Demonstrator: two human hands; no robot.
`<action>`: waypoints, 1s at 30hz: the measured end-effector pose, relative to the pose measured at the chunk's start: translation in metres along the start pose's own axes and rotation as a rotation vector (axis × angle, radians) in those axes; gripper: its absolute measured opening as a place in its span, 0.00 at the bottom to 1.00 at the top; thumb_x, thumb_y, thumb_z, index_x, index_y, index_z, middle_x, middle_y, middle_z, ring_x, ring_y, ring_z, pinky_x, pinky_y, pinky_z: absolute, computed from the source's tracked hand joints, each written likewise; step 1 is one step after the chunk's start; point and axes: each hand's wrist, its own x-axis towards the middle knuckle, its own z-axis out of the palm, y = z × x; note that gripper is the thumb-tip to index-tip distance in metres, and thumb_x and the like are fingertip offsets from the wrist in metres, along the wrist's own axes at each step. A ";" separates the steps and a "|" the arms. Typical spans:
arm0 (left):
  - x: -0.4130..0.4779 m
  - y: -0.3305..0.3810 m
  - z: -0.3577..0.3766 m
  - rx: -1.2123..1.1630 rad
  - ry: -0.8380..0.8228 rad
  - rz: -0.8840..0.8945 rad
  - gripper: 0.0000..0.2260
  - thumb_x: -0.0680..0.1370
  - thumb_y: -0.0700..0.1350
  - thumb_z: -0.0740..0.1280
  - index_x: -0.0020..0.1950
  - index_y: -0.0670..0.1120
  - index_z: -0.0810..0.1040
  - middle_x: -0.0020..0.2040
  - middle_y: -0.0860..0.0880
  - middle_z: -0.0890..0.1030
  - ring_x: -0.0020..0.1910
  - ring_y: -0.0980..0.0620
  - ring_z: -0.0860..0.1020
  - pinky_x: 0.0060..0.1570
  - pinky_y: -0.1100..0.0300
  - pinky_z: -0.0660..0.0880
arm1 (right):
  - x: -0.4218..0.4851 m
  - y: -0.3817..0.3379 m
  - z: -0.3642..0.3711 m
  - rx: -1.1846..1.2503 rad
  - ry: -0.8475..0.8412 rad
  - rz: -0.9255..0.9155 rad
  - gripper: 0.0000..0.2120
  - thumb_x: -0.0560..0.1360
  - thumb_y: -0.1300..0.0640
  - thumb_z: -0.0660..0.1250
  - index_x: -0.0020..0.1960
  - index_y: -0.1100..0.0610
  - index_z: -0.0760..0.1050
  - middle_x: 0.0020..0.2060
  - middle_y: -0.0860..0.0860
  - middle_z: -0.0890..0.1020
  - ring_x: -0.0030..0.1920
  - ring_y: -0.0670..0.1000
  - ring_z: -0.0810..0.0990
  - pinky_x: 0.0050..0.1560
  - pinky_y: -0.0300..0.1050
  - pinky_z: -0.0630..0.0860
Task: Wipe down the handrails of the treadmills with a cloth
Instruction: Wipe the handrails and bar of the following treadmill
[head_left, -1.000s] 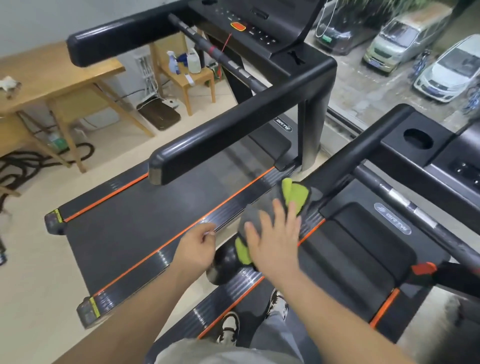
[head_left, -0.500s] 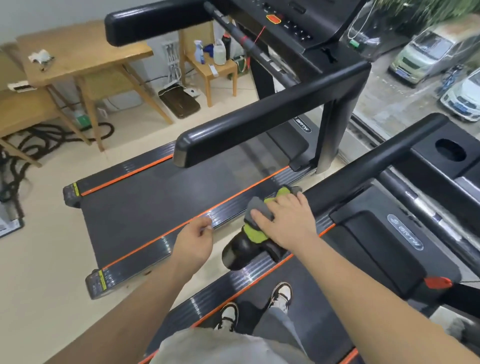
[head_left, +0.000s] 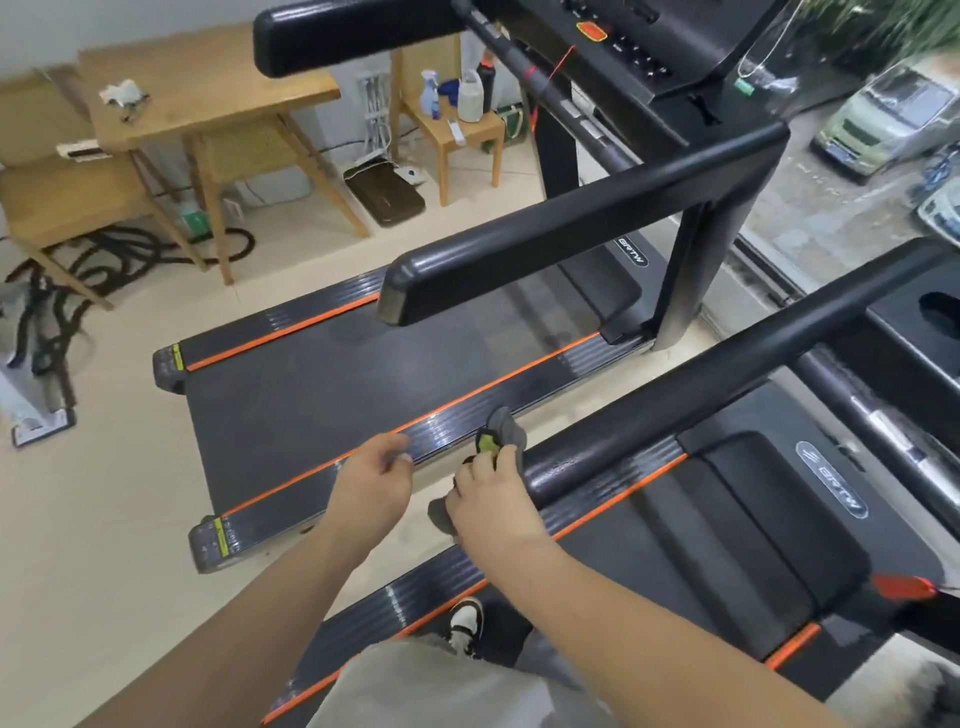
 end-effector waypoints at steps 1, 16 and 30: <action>0.003 0.001 0.002 0.010 -0.009 -0.003 0.11 0.83 0.41 0.64 0.65 0.46 0.79 0.54 0.49 0.81 0.51 0.50 0.79 0.58 0.56 0.74 | -0.009 0.006 0.010 0.003 0.077 -0.061 0.21 0.82 0.49 0.60 0.72 0.56 0.72 0.65 0.60 0.73 0.64 0.66 0.69 0.68 0.73 0.59; -0.002 -0.007 0.017 -0.050 -0.118 -0.008 0.13 0.83 0.42 0.62 0.66 0.50 0.79 0.66 0.52 0.79 0.66 0.52 0.76 0.71 0.55 0.70 | -0.026 0.059 0.028 0.487 0.502 0.295 0.27 0.73 0.28 0.65 0.54 0.49 0.84 0.50 0.53 0.81 0.56 0.62 0.77 0.71 0.68 0.62; -0.010 -0.013 0.022 -0.005 -0.134 -0.014 0.13 0.83 0.42 0.62 0.66 0.50 0.78 0.58 0.51 0.82 0.51 0.54 0.81 0.59 0.57 0.74 | -0.050 0.015 0.057 0.214 0.354 -0.017 0.28 0.70 0.56 0.73 0.69 0.51 0.73 0.73 0.54 0.70 0.76 0.63 0.63 0.76 0.67 0.59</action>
